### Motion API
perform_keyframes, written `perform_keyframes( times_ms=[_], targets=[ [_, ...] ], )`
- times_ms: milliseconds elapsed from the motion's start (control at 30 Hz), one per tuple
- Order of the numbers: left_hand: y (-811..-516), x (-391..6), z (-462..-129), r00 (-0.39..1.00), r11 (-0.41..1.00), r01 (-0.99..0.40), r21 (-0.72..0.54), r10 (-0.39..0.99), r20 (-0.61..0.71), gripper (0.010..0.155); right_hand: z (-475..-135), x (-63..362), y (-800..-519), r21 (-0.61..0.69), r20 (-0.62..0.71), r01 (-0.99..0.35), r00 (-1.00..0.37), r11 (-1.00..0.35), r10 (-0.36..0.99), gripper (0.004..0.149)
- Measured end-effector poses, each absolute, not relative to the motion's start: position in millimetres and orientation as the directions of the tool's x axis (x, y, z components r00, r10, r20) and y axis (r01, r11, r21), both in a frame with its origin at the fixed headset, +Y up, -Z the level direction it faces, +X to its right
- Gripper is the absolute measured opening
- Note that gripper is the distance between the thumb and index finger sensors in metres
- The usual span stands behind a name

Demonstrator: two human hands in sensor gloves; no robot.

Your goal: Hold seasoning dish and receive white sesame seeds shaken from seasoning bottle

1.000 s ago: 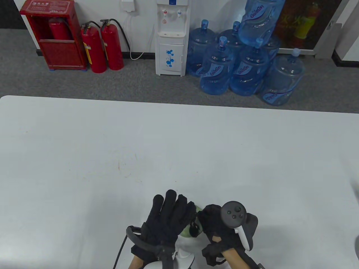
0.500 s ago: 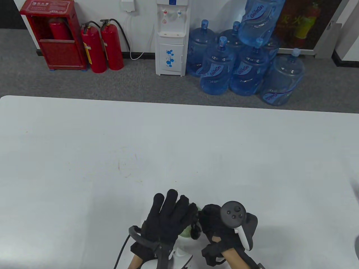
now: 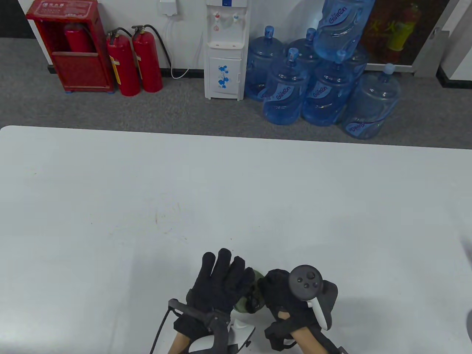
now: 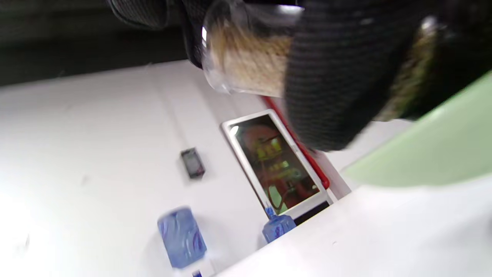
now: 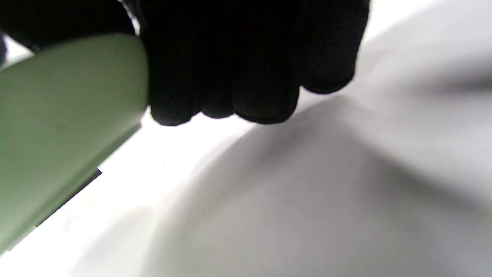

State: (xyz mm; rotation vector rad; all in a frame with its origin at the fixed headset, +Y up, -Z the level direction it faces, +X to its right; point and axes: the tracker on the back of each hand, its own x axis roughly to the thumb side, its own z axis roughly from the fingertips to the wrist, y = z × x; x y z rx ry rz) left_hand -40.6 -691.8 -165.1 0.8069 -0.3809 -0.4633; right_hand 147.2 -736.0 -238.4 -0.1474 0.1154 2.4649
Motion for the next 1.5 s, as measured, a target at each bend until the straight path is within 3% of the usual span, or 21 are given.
perform_keyframes(
  times_ms=[100, 200, 267, 333, 433, 533, 600, 667, 767, 833, 867, 933, 1000, 1067, 1133, 1200, 1233, 1300, 1400, 1467, 1500],
  targets=[
    [-677.5, -42.5, -158.4, 0.921, 0.631, 0.032, 0.775, -0.32, 0.223, 0.064, -239.1, 148.0, -733.1, 0.038, -0.126, -0.626, -0.776, -0.779, 0.617, 0.038],
    [-698.5, -38.4, -170.0, 0.829, 0.653, 0.27, 0.707, -0.532, 0.175, 0.064, -240.6, 148.8, -736.2, 0.041, -0.142, -0.627, -0.774, -0.778, 0.617, 0.038],
    [-676.0, -44.3, -157.0, 0.887, 0.566, 0.166, 0.808, -0.444, 0.128, 0.064, -239.9, 148.8, -734.8, 0.042, -0.136, -0.629, -0.773, -0.776, 0.619, 0.038],
    [-677.8, -45.0, -161.5, 0.931, 0.671, 0.01, 0.741, -0.276, 0.238, 0.064, -239.9, 148.3, -733.6, 0.035, -0.128, -0.621, -0.779, -0.783, 0.613, 0.038],
    [-693.0, -41.0, -166.6, 0.83, 0.616, 0.268, 0.74, -0.539, 0.147, 0.064, -239.5, 146.8, -736.9, 0.049, -0.139, -0.624, -0.778, -0.78, 0.613, 0.038],
    [-674.2, -46.9, -155.9, 0.93, 0.622, 0.027, 0.782, -0.302, 0.208, 0.064, -237.8, 146.3, -733.8, 0.04, -0.123, -0.62, -0.781, -0.784, 0.612, 0.038],
    [-693.2, -40.6, -168.7, 0.904, 0.742, 0.125, 0.659, -0.359, 0.233, 0.064, -238.3, 146.3, -735.3, 0.043, -0.129, -0.616, -0.784, -0.786, 0.607, 0.038],
    [-689.7, -41.6, -163.6, 0.833, 0.605, 0.242, 0.759, -0.531, 0.157, 0.064, -238.4, 147.2, -736.4, 0.048, -0.139, -0.627, -0.775, -0.778, 0.616, 0.038],
    [-680.7, -45.0, -161.0, 0.921, 0.68, 0.025, 0.733, -0.301, 0.248, 0.064, -239.0, 148.5, -734.2, 0.037, -0.133, -0.626, -0.776, -0.779, 0.617, 0.038],
    [-699.7, -39.4, -171.4, 0.87, 0.737, 0.218, 0.64, -0.443, 0.214, 0.064, -240.5, 148.9, -737.4, 0.042, -0.143, -0.62, -0.78, -0.784, 0.609, 0.038],
    [-694.1, -39.5, -166.2, 0.827, 0.624, 0.248, 0.741, -0.534, 0.174, 0.064, -240.6, 149.0, -738.1, 0.046, -0.147, -0.624, -0.777, -0.78, 0.612, 0.038],
    [-675.3, -44.6, -153.8, 0.898, 0.551, 0.134, 0.824, -0.419, 0.134, 0.064, -239.9, 149.4, -736.4, 0.043, -0.141, -0.626, -0.775, -0.779, 0.616, 0.038],
    [-687.9, -39.2, -166.9, 0.917, 0.716, 0.076, 0.694, -0.323, 0.233, 0.064, -240.2, 148.8, -735.8, 0.039, -0.135, -0.618, -0.782, -0.785, 0.609, 0.038],
    [-696.5, -39.4, -169.0, 0.85, 0.658, 0.242, 0.713, -0.498, 0.171, 0.064, -240.1, 148.0, -738.1, 0.046, -0.141, -0.617, -0.783, -0.786, 0.606, 0.038],
    [-677.5, -45.1, -157.0, 0.89, 0.556, 0.167, 0.814, -0.441, 0.118, 0.064, -239.4, 147.9, -736.5, 0.045, -0.135, -0.622, -0.779, -0.782, 0.612, 0.038],
    [-683.1, -44.4, -164.2, 0.923, 0.677, 0.073, 0.733, -0.325, 0.208, 0.064, -239.6, 147.1, -735.3, 0.041, -0.128, -0.618, -0.782, -0.785, 0.61, 0.039],
    [-692.6, -41.9, -171.6, 0.912, 0.734, 0.156, 0.661, -0.365, 0.19, 0.064, -240.2, 146.6, -736.5, 0.043, -0.13, -0.614, -0.786, -0.788, 0.605, 0.038],
    [-691.4, -45.0, -167.5, 0.857, 0.625, 0.237, 0.744, -0.495, 0.143, 0.064, -240.2, 146.7, -738.6, 0.05, -0.139, -0.615, -0.785, -0.787, 0.604, 0.038],
    [-677.3, -50.6, -161.0, 0.938, 0.639, 0.036, 0.769, -0.286, 0.194, 0.064, -239.8, 147.3, -736.7, 0.042, -0.13, -0.612, -0.787, -0.79, 0.603, 0.038],
    [-697.7, -43.3, -173.9, 0.906, 0.759, 0.197, 0.621, -0.383, 0.181, 0.064, -240.6, 146.8, -739.0, 0.049, -0.136, -0.601, -0.795, -0.798, 0.591, 0.038],
    [-699.7, -43.1, -171.7, 0.87, 0.699, 0.235, 0.675, -0.46, 0.174, 0.064, -240.3, 146.9, -739.7, 0.05, -0.141, -0.606, -0.791, -0.794, 0.595, 0.038]
  ],
)
